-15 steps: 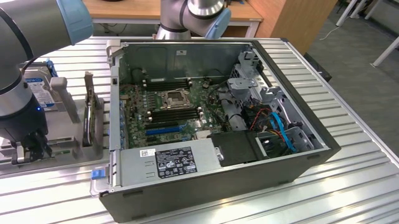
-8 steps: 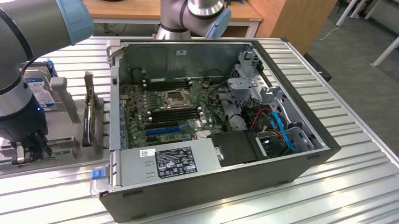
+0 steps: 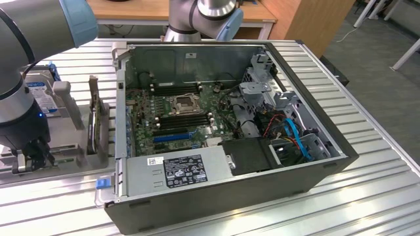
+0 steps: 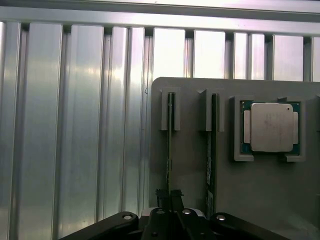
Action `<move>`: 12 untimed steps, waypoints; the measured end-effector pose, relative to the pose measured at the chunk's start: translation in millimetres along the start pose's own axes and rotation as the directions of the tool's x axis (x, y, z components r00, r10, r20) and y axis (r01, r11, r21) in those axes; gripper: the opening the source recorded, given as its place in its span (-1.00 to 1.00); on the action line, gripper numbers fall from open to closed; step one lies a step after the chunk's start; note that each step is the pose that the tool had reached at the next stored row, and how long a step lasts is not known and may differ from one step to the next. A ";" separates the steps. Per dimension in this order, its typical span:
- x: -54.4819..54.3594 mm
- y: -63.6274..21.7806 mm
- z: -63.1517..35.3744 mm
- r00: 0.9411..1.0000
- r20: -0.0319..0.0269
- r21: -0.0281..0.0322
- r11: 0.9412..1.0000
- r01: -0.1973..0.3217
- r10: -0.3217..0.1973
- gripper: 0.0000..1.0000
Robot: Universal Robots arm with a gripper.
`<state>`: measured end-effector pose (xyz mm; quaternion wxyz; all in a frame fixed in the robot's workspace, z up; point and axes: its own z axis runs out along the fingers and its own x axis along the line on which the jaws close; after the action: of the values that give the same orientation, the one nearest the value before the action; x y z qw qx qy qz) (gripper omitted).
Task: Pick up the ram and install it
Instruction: 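Pick up the ram and move it above insertion slot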
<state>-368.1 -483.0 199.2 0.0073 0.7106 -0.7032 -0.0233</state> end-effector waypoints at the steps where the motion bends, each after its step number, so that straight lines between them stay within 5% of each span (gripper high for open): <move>1: 0.0 0.0 0.0 1.000 0.000 0.000 1.000 0.000 0.000 -0.77; 12: -0.2 0.2 -6.1 1.000 0.000 0.000 1.000 0.000 0.000 -0.77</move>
<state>-368.1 -483.0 205.3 0.0074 0.7106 -0.7032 -0.0234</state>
